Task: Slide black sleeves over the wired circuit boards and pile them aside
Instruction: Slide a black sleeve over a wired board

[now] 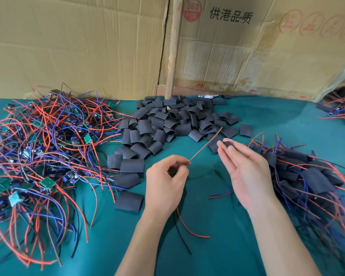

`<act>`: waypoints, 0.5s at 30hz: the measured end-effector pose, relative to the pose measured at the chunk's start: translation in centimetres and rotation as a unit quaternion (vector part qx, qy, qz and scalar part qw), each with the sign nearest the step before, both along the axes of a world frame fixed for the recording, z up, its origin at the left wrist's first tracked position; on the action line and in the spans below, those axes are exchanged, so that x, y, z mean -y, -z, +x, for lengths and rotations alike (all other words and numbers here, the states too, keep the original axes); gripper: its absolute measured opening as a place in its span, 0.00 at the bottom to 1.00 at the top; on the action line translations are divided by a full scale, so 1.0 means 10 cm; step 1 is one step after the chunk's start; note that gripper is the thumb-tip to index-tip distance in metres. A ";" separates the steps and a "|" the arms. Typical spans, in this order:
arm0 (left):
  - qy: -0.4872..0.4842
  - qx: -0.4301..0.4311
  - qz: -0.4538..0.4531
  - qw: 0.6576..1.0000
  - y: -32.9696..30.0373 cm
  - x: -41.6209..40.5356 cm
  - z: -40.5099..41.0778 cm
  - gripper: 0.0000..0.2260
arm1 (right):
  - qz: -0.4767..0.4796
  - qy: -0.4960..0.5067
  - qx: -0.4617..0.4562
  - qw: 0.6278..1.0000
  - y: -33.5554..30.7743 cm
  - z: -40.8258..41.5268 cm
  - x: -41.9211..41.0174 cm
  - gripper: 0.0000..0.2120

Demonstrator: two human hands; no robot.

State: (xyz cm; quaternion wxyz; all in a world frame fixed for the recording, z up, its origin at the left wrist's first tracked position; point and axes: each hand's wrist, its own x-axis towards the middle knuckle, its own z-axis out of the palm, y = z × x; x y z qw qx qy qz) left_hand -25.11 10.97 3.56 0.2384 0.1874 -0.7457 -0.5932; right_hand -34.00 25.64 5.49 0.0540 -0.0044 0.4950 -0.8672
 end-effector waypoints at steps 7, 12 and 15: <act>-0.004 0.002 0.003 1.000 -0.02 0.00 0.00 0.13 | -0.001 -0.001 -0.009 1.000 0.00 -0.01 -0.07 0.08; -0.001 0.005 0.003 1.000 -0.01 0.01 0.01 0.12 | -0.011 -0.017 -0.004 1.000 -0.01 0.00 -0.09 0.09; 0.004 0.005 -0.003 1.000 -0.01 0.01 0.01 0.13 | -0.022 -0.036 -0.002 0.999 -0.04 0.02 -0.10 0.09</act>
